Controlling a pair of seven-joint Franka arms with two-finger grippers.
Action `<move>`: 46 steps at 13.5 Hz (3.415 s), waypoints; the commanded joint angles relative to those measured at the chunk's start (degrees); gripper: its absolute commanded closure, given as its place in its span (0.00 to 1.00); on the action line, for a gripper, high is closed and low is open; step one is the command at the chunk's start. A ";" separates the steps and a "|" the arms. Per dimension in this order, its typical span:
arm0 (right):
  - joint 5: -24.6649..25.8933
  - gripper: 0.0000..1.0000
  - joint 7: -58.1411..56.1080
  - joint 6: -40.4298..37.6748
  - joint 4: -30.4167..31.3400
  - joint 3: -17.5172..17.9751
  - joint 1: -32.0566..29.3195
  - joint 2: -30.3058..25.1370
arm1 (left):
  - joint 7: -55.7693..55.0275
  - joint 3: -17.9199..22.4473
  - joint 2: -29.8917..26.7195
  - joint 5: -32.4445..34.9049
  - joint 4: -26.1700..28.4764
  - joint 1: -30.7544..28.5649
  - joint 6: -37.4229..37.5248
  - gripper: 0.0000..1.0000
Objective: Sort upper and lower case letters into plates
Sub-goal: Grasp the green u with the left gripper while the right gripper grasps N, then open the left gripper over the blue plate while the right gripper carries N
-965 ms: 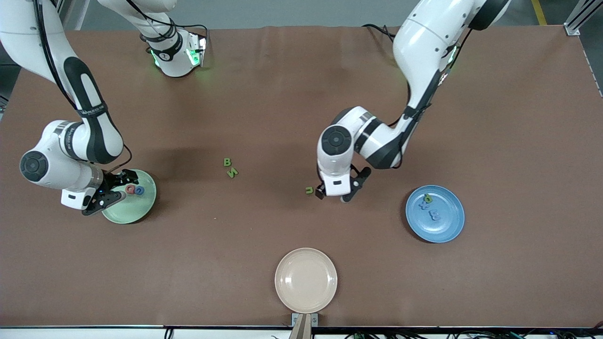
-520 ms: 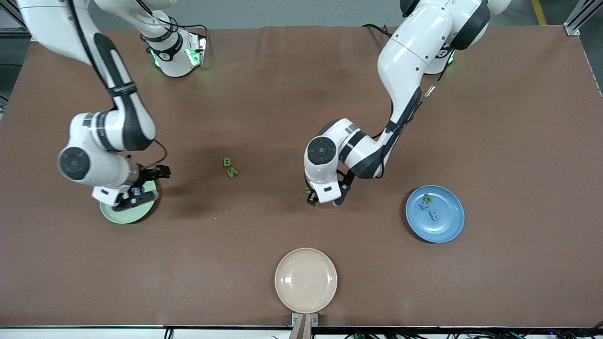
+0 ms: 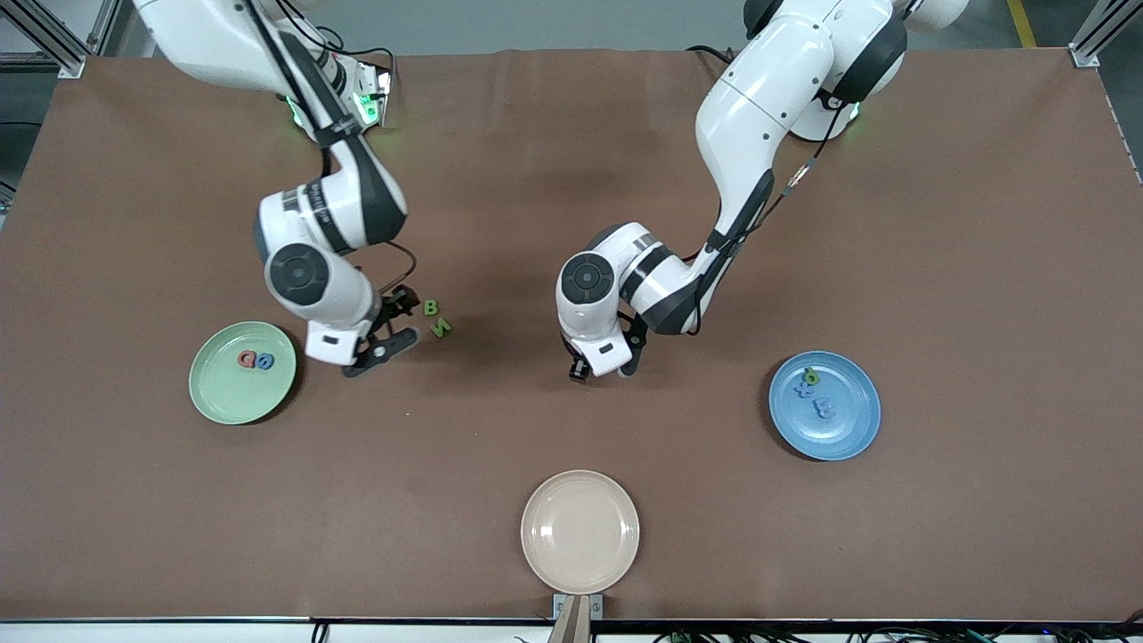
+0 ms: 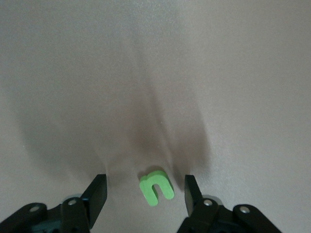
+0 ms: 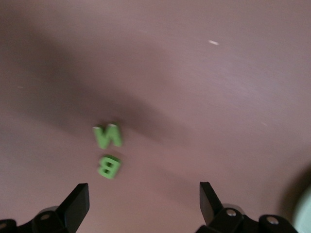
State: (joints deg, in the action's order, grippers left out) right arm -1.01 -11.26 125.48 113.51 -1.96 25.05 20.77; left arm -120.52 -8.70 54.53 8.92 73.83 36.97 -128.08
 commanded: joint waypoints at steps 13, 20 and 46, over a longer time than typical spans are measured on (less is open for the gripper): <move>0.13 0.00 0.54 20.15 9.98 -0.59 6.42 3.13 | 9.13 5.44 -3.99 1.97 -1.50 -1.09 3.27 1.00; 0.30 0.21 0.10 22.08 8.57 -0.59 6.16 6.21 | 40.21 4.74 -16.28 2.68 9.37 -18.75 3.45 1.00; 0.92 0.91 -18.41 -4.90 -2.76 -1.12 -14.30 -2.23 | 93.25 4.83 -31.93 2.54 5.71 -34.06 22.79 0.00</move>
State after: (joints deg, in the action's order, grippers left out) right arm -0.80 -25.16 120.23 111.03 -4.08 15.15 18.27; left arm -32.51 -3.90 24.88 15.01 79.94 3.69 -107.30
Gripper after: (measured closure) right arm 0.670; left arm 0.000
